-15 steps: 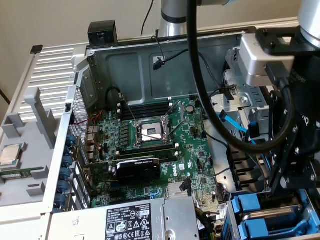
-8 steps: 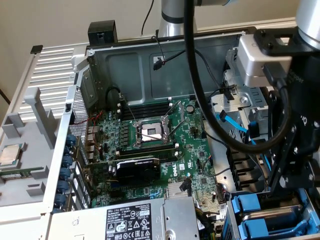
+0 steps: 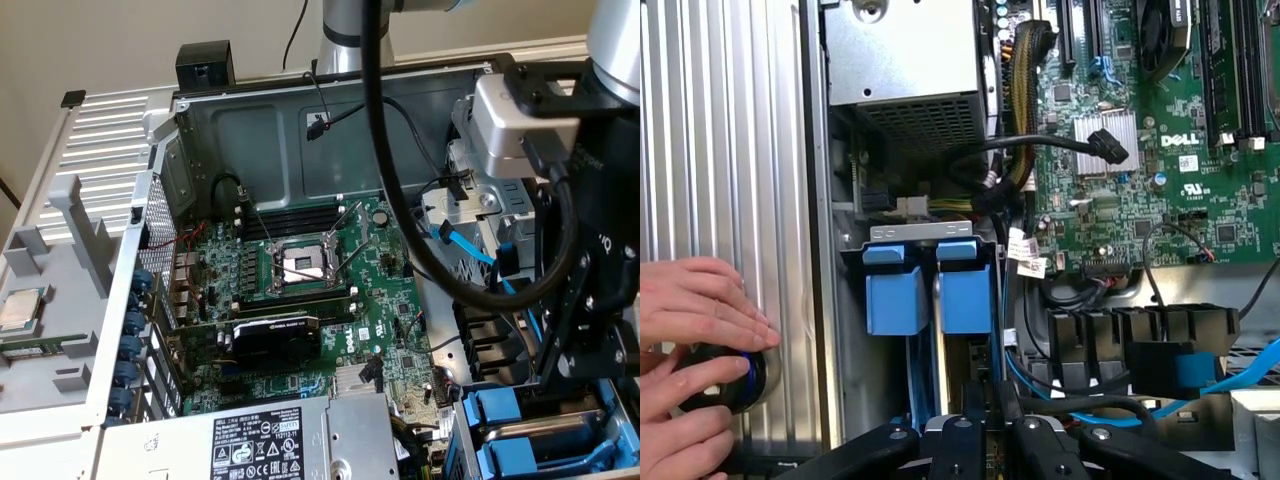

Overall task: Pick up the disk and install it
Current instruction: 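Insert the first disk wire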

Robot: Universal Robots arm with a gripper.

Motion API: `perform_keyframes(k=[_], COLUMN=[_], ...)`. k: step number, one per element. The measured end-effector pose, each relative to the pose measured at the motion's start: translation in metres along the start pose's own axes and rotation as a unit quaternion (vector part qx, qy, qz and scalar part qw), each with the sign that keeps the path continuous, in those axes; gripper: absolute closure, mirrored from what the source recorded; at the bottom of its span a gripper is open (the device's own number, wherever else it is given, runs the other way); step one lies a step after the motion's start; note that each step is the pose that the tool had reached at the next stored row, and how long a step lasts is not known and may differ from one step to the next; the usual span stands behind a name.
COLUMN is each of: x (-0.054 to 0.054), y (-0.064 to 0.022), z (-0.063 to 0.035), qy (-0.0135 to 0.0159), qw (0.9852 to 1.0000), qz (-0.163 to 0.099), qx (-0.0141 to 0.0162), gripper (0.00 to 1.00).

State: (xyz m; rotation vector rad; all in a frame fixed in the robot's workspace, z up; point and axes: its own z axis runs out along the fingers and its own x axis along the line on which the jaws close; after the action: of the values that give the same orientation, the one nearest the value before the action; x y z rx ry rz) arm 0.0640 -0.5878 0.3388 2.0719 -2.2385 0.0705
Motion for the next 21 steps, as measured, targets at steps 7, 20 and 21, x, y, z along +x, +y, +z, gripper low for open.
perform_keyframes(k=[7, 20, 21], x=[0.0, -0.0002, -0.0002], y=[0.0012, 0.0012, 0.0013], z=[0.001, 0.0031, 0.0032], qy=[-0.0001, -0.0001, -0.0001], qw=[1.0, 1.0, 1.0], qz=[0.0, 0.001, 0.001], qx=[0.002, 0.0023, 0.0022], gripper=[0.83, 0.83, 0.83])
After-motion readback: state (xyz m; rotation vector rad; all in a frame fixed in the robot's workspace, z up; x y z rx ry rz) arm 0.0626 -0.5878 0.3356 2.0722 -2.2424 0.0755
